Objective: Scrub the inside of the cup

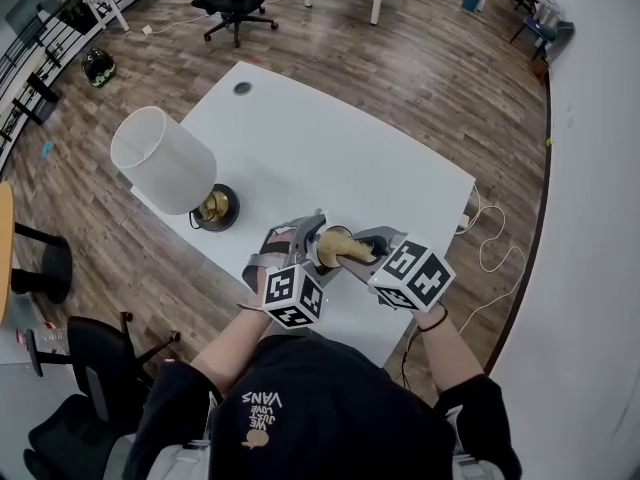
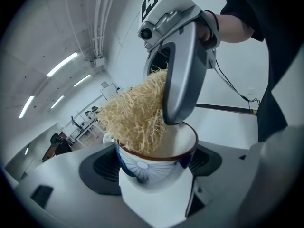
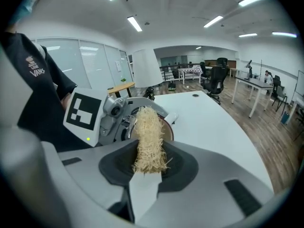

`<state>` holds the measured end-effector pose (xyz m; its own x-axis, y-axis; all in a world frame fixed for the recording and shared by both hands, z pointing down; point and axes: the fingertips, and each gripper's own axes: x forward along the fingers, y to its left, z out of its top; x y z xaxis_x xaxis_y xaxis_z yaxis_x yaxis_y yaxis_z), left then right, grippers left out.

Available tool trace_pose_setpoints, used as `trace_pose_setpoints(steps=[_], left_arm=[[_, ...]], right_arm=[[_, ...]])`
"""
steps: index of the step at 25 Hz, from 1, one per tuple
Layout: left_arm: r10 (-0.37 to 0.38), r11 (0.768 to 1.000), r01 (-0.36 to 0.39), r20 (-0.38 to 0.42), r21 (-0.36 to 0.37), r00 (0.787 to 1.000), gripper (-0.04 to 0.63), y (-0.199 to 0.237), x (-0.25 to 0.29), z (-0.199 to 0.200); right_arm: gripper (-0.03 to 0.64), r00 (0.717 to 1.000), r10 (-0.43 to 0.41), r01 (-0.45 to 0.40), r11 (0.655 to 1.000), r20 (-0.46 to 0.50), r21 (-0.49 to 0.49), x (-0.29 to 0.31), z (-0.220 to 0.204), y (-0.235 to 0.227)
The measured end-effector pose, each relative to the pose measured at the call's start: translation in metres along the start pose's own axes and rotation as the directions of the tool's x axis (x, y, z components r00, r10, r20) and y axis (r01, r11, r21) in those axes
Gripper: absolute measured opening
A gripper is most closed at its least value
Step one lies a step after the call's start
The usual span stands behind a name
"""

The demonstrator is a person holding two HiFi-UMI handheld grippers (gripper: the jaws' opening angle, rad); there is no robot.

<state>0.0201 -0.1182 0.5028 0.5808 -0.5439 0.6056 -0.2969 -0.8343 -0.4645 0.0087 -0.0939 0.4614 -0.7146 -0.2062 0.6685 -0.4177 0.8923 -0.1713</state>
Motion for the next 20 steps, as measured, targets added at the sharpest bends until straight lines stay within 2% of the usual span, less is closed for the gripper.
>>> trace_pose_setpoints(steps=[4, 7, 10, 13, 16, 20], left_arm=[[0.004, 1.000, -0.004, -0.001, 0.004, 1.000, 0.400, 0.001, -0.001, 0.001], [0.005, 1.000, -0.005, -0.003, 0.007, 1.000, 0.400, 0.002, -0.001, -0.002], [0.012, 1.000, -0.012, -0.007, -0.012, 1.000, 0.401, 0.007, -0.001, -0.006], [0.013, 1.000, -0.013, -0.009, -0.027, 1.000, 0.400, 0.010, 0.001, -0.008], [0.006, 0.996, -0.005, 0.008, -0.090, 1.000, 0.400, 0.012, 0.002, -0.013], [-0.012, 0.974, 0.026, 0.062, -0.223, 0.998, 0.402, 0.014, 0.007, -0.014]], right_arm=[[0.100, 0.997, -0.070, 0.069, 0.997, -0.031, -0.037, -0.002, -0.001, -0.014], [0.100, 0.994, -0.092, 0.088, 0.995, -0.065, -0.050, -0.003, -0.009, -0.016], [0.100, 0.993, -0.081, 0.077, 0.996, -0.089, -0.039, -0.004, -0.017, -0.014], [0.100, 0.996, -0.032, 0.032, 0.999, -0.079, 0.005, -0.004, -0.024, -0.005], [0.100, 1.000, 0.030, -0.030, 0.997, -0.004, 0.074, 0.000, -0.022, 0.007], [0.100, 0.980, 0.062, -0.098, 0.978, 0.190, 0.183, 0.002, -0.011, 0.010]])
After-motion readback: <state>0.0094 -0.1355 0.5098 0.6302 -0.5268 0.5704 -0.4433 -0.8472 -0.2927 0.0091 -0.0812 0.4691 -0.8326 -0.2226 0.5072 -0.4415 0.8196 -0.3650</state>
